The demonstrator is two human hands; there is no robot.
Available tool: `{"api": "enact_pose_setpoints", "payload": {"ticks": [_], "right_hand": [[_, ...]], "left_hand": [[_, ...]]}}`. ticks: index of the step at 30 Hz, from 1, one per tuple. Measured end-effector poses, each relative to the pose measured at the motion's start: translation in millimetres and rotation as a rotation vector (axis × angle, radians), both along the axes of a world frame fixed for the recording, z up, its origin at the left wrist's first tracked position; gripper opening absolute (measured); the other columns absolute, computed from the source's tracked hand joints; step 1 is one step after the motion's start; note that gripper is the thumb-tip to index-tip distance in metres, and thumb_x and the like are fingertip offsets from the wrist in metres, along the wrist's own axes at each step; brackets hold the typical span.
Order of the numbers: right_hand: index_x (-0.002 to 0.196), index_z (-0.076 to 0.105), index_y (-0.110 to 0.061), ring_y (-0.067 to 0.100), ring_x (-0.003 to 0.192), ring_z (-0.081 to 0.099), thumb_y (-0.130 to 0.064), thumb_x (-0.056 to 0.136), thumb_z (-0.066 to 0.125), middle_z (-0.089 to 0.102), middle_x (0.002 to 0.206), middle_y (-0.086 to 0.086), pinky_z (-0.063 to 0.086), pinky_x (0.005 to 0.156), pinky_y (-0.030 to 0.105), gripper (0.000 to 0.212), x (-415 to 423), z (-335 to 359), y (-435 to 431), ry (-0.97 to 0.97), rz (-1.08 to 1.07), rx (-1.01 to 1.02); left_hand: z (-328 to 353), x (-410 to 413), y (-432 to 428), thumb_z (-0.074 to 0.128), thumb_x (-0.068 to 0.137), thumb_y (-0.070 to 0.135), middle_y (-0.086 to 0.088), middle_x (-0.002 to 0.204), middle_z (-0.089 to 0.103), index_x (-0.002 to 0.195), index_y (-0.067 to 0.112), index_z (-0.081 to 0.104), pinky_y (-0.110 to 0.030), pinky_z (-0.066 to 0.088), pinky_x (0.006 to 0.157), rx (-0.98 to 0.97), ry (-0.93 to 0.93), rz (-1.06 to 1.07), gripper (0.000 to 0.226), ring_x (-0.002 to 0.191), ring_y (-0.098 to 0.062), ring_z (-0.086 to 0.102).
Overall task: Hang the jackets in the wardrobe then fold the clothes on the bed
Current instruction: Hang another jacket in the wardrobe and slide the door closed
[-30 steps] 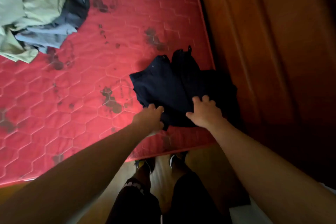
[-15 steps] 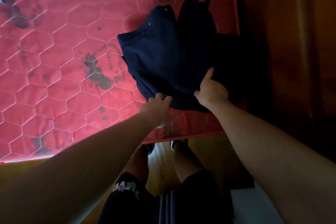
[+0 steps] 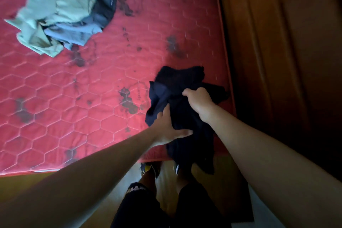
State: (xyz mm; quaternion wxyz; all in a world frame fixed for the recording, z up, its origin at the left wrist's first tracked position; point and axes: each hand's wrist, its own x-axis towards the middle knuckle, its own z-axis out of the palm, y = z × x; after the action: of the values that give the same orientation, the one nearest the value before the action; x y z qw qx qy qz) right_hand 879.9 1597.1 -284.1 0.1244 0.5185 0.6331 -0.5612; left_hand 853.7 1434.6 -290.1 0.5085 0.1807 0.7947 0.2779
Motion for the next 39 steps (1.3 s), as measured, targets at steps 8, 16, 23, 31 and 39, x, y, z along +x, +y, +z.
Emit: {"api": "enact_pose_setpoints", "payload": {"ticks": [8,16,23,31,39], "right_hand": [[0.145,0.043,-0.004,0.031,0.105,0.063,-0.048,0.093,0.063,0.062,0.114,0.009,0.054,0.095,0.047,0.070,-38,131,-47,0.111,0.049,-0.094],[0.110,0.060,-0.009,0.022,0.081,0.063,-0.046,0.106,0.039,0.061,0.100,0.009,0.058,0.058,0.031,0.043,-43,195,-80,0.155,0.485,0.174],[0.128,0.052,-0.012,0.018,0.076,0.066,-0.008,0.095,0.043,0.067,0.112,0.013,0.057,0.063,0.032,0.035,-76,207,-157,-0.003,1.123,0.220],[0.135,0.047,-0.009,0.030,0.121,0.058,-0.014,0.078,0.072,0.060,0.129,0.013,0.049,0.101,0.045,0.062,-109,211,-319,0.500,1.530,0.275],[0.122,0.049,-0.036,0.018,0.105,0.055,0.003,0.070,0.058,0.045,0.117,-0.010,0.050,0.084,0.035,0.065,-119,234,-507,1.176,1.688,0.528]], "left_hand": [[126,-68,-58,0.061,0.059,0.038,-0.005,0.092,0.060,0.107,0.018,0.045,-0.036,0.045,0.065,0.077,0.265,0.089,0.054,0.085,-0.025,0.060],[208,-102,-125,0.064,0.061,0.013,0.006,0.076,0.062,0.084,0.030,0.061,-0.022,0.044,0.057,0.244,0.311,0.295,0.029,0.069,-0.011,0.057],[245,-90,-214,0.061,0.049,0.015,-0.003,0.088,0.067,0.103,0.022,0.061,-0.033,0.054,0.064,0.211,0.352,0.697,0.055,0.079,-0.021,0.063],[275,-52,-374,0.061,0.050,0.015,-0.010,0.085,0.070,0.096,0.019,0.066,-0.046,0.058,0.071,0.171,0.466,1.209,0.047,0.078,-0.028,0.065],[288,-13,-536,0.061,0.053,0.012,-0.014,0.085,0.066,0.104,0.002,0.062,-0.041,0.056,0.067,0.306,0.477,1.524,0.052,0.077,-0.025,0.064]]}}
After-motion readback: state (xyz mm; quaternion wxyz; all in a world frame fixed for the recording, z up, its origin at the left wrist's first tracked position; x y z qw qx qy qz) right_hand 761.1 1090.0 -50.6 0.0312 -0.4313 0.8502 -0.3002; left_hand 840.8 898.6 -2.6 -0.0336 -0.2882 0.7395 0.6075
